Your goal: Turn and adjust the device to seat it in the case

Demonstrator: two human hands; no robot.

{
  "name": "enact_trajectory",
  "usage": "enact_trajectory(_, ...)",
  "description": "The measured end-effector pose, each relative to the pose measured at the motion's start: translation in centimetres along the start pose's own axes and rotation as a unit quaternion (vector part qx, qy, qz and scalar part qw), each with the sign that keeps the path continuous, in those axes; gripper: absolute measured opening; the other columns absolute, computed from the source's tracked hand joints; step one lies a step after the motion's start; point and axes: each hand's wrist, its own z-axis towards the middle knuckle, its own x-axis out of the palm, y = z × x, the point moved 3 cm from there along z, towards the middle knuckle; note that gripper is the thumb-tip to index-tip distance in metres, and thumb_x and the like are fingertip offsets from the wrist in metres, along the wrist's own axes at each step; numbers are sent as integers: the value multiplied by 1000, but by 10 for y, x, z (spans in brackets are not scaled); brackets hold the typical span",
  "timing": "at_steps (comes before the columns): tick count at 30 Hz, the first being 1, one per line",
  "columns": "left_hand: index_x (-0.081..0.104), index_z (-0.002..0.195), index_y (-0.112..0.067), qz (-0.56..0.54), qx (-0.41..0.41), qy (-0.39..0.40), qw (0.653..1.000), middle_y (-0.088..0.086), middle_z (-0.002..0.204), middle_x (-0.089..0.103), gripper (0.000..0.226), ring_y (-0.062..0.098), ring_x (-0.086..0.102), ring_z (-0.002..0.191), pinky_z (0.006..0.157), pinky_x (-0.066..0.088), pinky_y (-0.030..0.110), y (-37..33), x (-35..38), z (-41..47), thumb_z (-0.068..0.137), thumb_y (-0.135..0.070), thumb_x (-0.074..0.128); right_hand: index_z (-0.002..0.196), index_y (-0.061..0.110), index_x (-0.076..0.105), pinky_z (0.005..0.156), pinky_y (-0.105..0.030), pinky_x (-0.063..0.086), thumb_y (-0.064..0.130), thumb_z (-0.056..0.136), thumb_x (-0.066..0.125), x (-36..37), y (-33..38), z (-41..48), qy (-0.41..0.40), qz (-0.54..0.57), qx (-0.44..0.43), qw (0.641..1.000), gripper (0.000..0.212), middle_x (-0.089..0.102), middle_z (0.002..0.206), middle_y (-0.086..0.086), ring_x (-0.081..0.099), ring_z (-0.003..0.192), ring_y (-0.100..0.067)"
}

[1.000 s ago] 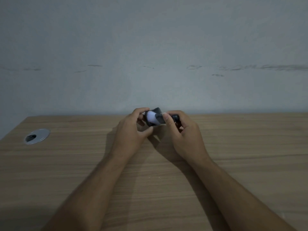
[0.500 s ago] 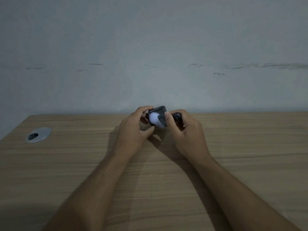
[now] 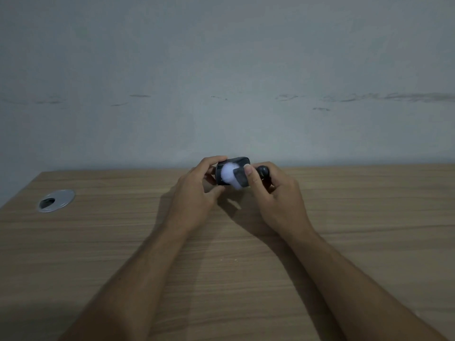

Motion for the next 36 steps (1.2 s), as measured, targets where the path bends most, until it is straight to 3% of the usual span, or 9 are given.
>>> enact_trajectory(4, 67, 141, -40, -58, -33, -16, 998, -27, 108, 73, 63, -25, 64, 91, 75, 41, -8, 2, 0, 1, 87, -19, 92, 97, 14, 79, 67, -27, 49, 34, 111, 68, -2, -4, 1, -36, -16, 29, 999, 27, 75, 80, 5, 66, 71, -12)
enact_trajectory(7, 67, 144, -35, -104, -43, -13, 994, -21, 118, 76, 64, -14, 67, 90, 80, 47, -2, 4, 0, 2, 88, -21, 92, 103, 16, 82, 76, -37, 53, 38, 112, 64, -9, -14, 6, -73, -45, 96, 992, 29, 78, 88, 0, 70, 80, -19)
enact_trajectory(10, 67, 145, -34, -95, -33, 6, 995, -23, 117, 76, 64, -3, 69, 93, 81, 46, -2, 3, 3, 1, 88, -21, 92, 114, 22, 83, 77, -28, 48, 40, 112, 64, -11, -15, 6, -80, -53, 102, 990, 26, 77, 96, 3, 65, 78, -11)
enact_trajectory(15, 68, 142, -37, -25, -13, 4, 1000, -28, 102, 73, 60, -21, 65, 91, 74, 40, -9, 1, 5, -2, 88, -29, 91, 121, 20, 81, 82, -18, 53, 35, 111, 67, -4, 0, 1, -48, -9, 9, 999, 22, 79, 109, 8, 73, 93, -4)
enact_trajectory(18, 70, 141, -31, -36, -23, -5, 999, -24, 102, 76, 56, -23, 66, 88, 71, 42, -8, 4, 3, -1, 89, -25, 90, 110, 17, 80, 73, -19, 52, 34, 112, 65, 1, 5, -2, -25, 6, -10, 1000, 22, 79, 94, 7, 72, 81, -6)
enact_trajectory(22, 73, 139, -26, -127, -57, -8, 990, -9, 111, 84, 58, -10, 71, 81, 78, 52, 4, 7, 3, 3, 85, -31, 94, 93, 16, 75, 65, -18, 44, 33, 112, 65, -3, -2, 1, -74, -26, 44, 996, 27, 71, 76, 7, 62, 67, -3)
enact_trajectory(27, 77, 131, -29, -148, -56, -1, 987, -9, 104, 86, 50, -1, 72, 82, 78, 56, 13, 9, 5, 3, 85, -39, 93, 101, 17, 78, 74, -30, 42, 39, 113, 62, -9, -19, 5, -73, -73, 123, 987, 29, 76, 92, 1, 66, 80, -19)
enact_trajectory(32, 76, 130, -28, -95, -57, -26, 993, -6, 99, 84, 52, 0, 70, 78, 73, 55, 13, 8, 4, 3, 82, -36, 95, 103, 16, 76, 69, -19, 45, 34, 112, 65, -2, 4, -1, -58, -25, 10, 998, 23, 73, 88, 5, 64, 74, -6)
enact_trajectory(36, 73, 130, -29, 5, -18, 0, 1000, -18, 107, 77, 53, -3, 72, 96, 74, 54, 10, 0, 4, -1, 82, -24, 93, 109, 12, 75, 73, -17, 47, 26, 112, 67, 9, 21, -6, 1, -31, -109, 994, 16, 70, 97, 3, 67, 83, -11)
